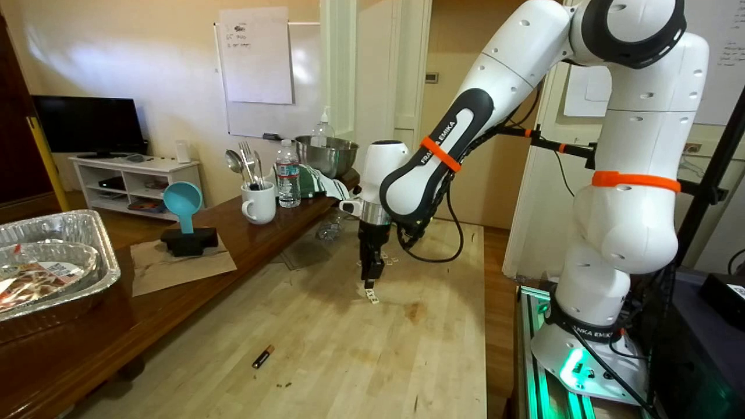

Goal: Put three letter blocks in a line

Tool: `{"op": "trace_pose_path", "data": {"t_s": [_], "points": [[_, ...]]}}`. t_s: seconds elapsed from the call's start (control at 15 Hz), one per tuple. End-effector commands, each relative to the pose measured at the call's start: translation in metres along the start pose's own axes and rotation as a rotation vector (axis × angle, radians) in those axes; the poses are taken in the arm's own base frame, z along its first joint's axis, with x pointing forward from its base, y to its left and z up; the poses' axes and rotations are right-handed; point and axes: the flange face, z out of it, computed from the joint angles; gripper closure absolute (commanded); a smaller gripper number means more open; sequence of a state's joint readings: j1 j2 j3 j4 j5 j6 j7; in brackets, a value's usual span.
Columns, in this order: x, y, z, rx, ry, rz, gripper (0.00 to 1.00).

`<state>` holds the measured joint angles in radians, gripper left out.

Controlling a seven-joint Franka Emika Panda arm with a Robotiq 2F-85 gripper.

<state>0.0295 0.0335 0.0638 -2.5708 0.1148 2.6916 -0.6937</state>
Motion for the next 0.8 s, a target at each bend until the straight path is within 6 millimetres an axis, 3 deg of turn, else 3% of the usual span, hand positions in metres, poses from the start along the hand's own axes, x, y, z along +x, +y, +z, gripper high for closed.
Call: {"op": "trace_pose_path", "data": {"t_s": [0.0,0.27,0.4,0.73], "points": [[-0.013,-0.006,-0.008,0.003,-0.004,-0.083,0.29],[-0.018,-0.007,-0.011,-0.006,-0.008,-0.101,0.01],[-0.009,-0.004,-0.007,-0.007,-0.001,-0.077,0.0],[-0.008,-0.003,-0.008,-0.009,0.001,-0.077,0.0]]}}
